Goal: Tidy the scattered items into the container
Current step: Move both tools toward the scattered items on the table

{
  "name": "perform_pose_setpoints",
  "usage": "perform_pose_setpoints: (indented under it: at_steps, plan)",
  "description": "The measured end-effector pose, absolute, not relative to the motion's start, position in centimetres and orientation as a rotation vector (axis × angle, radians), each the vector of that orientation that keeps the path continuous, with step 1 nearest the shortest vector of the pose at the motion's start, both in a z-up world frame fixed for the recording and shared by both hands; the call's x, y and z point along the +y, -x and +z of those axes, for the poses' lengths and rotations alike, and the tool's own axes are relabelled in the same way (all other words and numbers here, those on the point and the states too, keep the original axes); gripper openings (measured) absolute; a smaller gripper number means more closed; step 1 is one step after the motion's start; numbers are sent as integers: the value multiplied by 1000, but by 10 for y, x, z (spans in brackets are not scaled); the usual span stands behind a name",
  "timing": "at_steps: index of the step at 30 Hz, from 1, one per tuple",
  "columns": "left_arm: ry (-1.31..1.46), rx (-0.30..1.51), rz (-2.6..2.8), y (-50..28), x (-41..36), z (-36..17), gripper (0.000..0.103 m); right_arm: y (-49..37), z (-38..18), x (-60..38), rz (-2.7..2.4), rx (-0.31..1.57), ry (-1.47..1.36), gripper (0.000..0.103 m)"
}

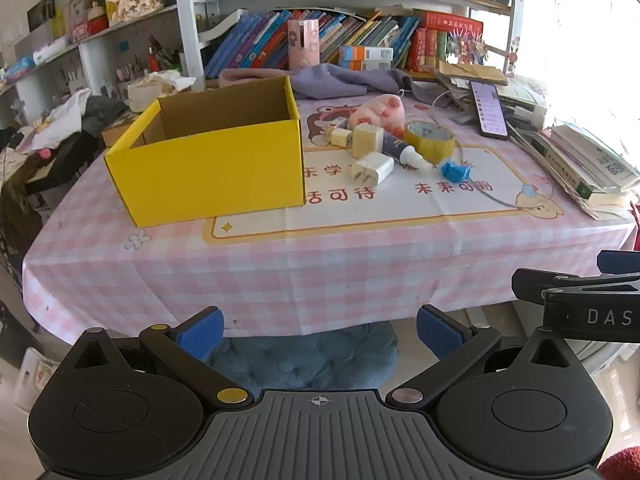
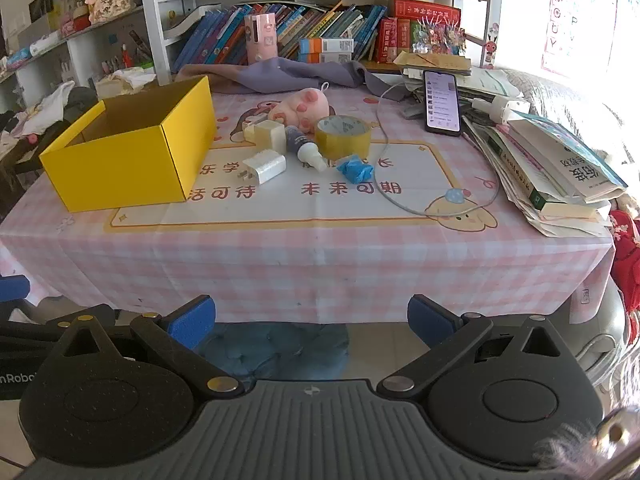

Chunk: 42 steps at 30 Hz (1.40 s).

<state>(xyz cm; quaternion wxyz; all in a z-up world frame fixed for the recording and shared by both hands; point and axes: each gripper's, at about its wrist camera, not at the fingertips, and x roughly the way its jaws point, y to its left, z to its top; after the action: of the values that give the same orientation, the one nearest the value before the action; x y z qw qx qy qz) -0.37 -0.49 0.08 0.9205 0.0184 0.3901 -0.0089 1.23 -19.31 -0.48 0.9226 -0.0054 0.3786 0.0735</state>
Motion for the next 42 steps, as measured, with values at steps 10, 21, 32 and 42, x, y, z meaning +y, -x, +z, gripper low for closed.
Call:
perform_pose_setpoints:
  at_steps: [10,21,32,42]
  plan:
    - [-28,807,-11,4,-2,0,103,-13,-4,-195,162,779,16,103]
    - [-18,801,10,8,0,0,103,-11,-4,-193,168,771,18,103]
    - [-18,800,34,10,5,1,103,-8,-2,-187,180,761,29,103]
    - [-17,792,30,10,9,2,103,-7,2,-180,188,745,40,103]
